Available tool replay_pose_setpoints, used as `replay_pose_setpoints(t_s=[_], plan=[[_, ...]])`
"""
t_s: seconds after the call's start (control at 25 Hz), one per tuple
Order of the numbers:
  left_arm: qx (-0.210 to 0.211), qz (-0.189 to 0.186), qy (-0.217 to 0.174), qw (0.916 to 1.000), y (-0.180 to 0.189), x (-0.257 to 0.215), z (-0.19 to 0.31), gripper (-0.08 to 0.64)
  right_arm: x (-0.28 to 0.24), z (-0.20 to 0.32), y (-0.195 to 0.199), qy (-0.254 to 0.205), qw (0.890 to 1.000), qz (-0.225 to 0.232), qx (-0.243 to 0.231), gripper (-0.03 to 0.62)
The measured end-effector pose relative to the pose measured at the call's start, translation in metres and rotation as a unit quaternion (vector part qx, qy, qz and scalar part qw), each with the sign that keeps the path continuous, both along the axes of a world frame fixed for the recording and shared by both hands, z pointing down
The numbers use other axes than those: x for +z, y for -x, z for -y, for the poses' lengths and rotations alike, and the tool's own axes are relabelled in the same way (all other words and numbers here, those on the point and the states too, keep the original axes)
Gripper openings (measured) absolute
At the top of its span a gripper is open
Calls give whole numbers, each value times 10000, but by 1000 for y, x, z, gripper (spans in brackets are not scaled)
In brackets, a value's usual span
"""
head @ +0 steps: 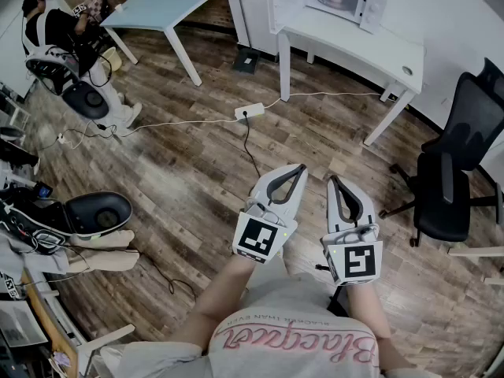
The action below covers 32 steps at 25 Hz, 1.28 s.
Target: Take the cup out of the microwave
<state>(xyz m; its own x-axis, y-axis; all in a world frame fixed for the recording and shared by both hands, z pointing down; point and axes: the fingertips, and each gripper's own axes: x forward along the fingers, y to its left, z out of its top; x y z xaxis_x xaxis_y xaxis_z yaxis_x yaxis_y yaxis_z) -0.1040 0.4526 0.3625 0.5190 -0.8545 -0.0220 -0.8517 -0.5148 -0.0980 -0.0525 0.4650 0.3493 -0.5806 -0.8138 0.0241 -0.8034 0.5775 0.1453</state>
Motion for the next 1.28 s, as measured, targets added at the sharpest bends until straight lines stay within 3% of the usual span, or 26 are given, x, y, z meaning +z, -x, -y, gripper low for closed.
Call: replay_pose_setpoints(t_s=[0.4, 0.64, 1.04, 1.28], plan=[[317, 120, -178, 9993, -65, -12, -121, 3, 9, -124, -61, 218, 9989, 207, 356, 9], [485, 86, -199, 9986, -96, -12, -168, 3, 8, -169, -92, 164, 9982, 196, 547, 9], [848, 2, -326, 9959, -135, -19, -173, 3, 3, -183, -131, 90, 9950, 221, 974, 9], [1029, -74, -333, 9941, -153, -21, -146, 3, -1, -158, -145, 91, 9934, 210, 1127, 9]])
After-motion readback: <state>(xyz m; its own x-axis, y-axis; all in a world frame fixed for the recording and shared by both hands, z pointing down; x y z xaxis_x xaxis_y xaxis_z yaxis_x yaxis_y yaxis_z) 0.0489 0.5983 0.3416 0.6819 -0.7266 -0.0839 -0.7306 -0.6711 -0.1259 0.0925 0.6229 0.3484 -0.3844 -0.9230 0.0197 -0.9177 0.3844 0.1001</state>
